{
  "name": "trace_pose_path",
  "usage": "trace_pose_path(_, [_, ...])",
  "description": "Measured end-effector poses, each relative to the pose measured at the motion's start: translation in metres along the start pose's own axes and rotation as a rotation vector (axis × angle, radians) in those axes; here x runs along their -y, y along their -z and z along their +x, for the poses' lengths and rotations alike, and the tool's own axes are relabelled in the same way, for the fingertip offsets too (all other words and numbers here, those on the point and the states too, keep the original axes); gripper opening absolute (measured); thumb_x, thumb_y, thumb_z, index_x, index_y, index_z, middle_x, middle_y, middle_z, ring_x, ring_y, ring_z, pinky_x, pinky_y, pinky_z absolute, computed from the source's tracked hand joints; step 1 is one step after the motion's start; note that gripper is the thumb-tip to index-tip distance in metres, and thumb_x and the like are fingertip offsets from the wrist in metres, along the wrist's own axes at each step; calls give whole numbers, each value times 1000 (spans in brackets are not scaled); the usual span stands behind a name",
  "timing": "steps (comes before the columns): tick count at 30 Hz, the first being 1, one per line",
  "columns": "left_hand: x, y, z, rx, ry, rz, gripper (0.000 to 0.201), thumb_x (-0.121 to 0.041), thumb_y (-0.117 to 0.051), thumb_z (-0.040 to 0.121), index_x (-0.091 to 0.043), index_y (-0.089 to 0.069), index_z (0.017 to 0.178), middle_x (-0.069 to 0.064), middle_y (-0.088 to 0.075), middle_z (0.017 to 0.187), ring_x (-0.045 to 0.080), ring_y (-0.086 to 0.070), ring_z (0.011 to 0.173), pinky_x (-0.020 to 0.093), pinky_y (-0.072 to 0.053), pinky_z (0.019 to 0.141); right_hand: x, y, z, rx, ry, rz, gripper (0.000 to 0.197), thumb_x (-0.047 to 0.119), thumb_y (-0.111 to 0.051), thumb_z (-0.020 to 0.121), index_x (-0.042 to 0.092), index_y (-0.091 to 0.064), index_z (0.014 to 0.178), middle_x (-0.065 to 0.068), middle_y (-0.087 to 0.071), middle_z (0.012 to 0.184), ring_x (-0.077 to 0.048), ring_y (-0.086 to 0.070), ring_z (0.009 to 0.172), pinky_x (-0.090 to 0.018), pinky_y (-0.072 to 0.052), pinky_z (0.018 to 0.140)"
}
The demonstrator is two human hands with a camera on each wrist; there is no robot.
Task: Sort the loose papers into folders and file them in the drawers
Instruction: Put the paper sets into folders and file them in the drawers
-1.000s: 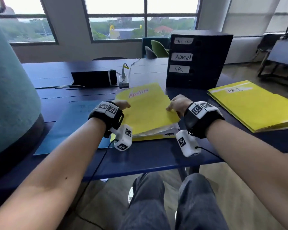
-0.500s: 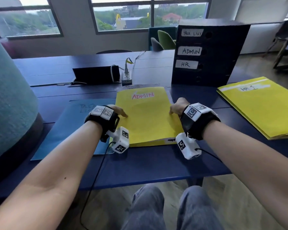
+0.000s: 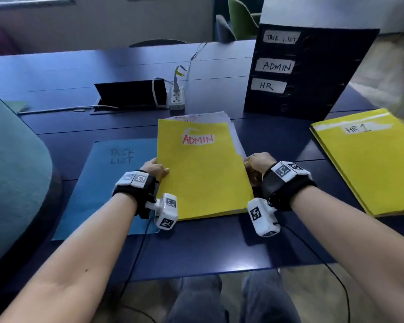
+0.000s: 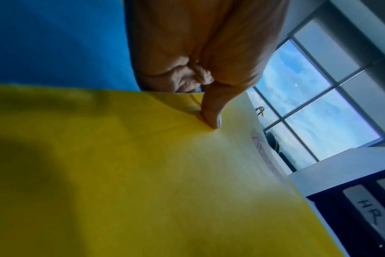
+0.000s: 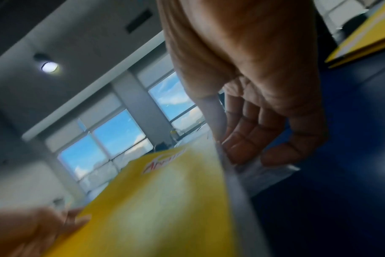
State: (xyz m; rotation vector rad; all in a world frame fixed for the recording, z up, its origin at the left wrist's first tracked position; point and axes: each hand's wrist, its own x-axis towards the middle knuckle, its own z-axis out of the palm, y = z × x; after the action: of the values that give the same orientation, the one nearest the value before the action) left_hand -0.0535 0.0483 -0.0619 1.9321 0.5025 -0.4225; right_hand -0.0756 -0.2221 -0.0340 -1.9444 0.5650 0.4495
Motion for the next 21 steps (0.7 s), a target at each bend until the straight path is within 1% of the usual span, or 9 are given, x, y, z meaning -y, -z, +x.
trace_pose_path(2, [0, 3, 0, 24, 27, 61, 44, 4, -52, 89, 1, -43, 132, 18, -53, 129, 21, -49, 98, 37, -45, 91, -1, -1, 0, 35, -39, -17, 27, -6, -47, 87, 10, -53, 67, -10, -57, 73, -23, -56, 62, -31, -53, 53])
trace_pose_path(4, [-3, 3, -4, -5, 71, 102, 41, 2, -54, 90, 3, -47, 130, 21, -52, 130, 21, -51, 101, 35, -42, 93, 1, 0, -7, 44, -57, -94, 20, -9, -46, 84, 1, -57, 71, -15, -58, 69, -25, -56, 57, -22, -42, 40])
trace_pose_path(7, [-18, 9, -8, -23, 161, 281, 44, -9, -63, 86, 7, -50, 125, 21, -55, 127, 33, -55, 114, 39, -44, 98, 16, 6, -8, 31, -60, -139, 16, -6, -50, 79, 3, -63, 82, -15, -59, 75, -24, -54, 62, -23, -39, 51])
trace_pose_path(10, [-34, 19, 0, -15, 200, 313, 49, -13, -71, 80, 11, -53, 119, 21, -59, 121, 35, -58, 112, 43, -47, 97, 40, 11, -2, -6, -77, -93, 19, -5, -47, 83, 4, -62, 90, -15, -56, 79, -21, -47, 59, -27, -36, 58])
trace_pose_path(12, [-45, 22, 12, -39, 199, 305, 50, -13, -70, 81, 11, -51, 122, 21, -58, 122, 34, -57, 113, 41, -47, 95, 53, 11, 8, -50, -75, -102, 21, -1, -47, 84, -1, -64, 97, -15, -58, 80, -22, -50, 63, -30, -41, 61])
trace_pose_path(14, [-59, 20, 17, -50, 194, 280, 49, -12, -68, 83, 10, -50, 123, 21, -56, 125, 34, -56, 114, 40, -45, 92, 59, 9, 18, -75, -79, -121, 21, 1, -51, 86, -4, -63, 102, -14, -61, 81, -21, -53, 59, -31, -46, 64])
trace_pose_path(18, [-68, 13, 30, -58, 193, 252, 50, -11, -63, 87, 7, -44, 129, 19, -51, 130, 33, -51, 119, 38, -43, 92, 59, 1, 36, -117, -131, -158, 19, 4, -63, 83, -2, -65, 100, -12, -64, 72, -18, -58, 56, -32, -54, 71])
trace_pose_path(19, [-68, 12, 33, -55, 187, 244, 51, -11, -63, 87, 6, -43, 130, 17, -51, 132, 32, -50, 120, 37, -42, 94, 58, -1, 39, -126, -139, -164, 17, 3, -64, 80, -1, -67, 97, -10, -62, 67, -18, -58, 54, -31, -54, 69])
trace_pose_path(21, [-65, 8, 38, -42, 149, 192, 54, -9, -65, 85, 1, -41, 133, 15, -49, 135, 30, -49, 123, 36, -40, 98, 57, -3, 44, -108, -154, -91, 11, -4, -63, 80, 0, -67, 89, -10, -59, 62, -14, -54, 43, -23, -51, 51])
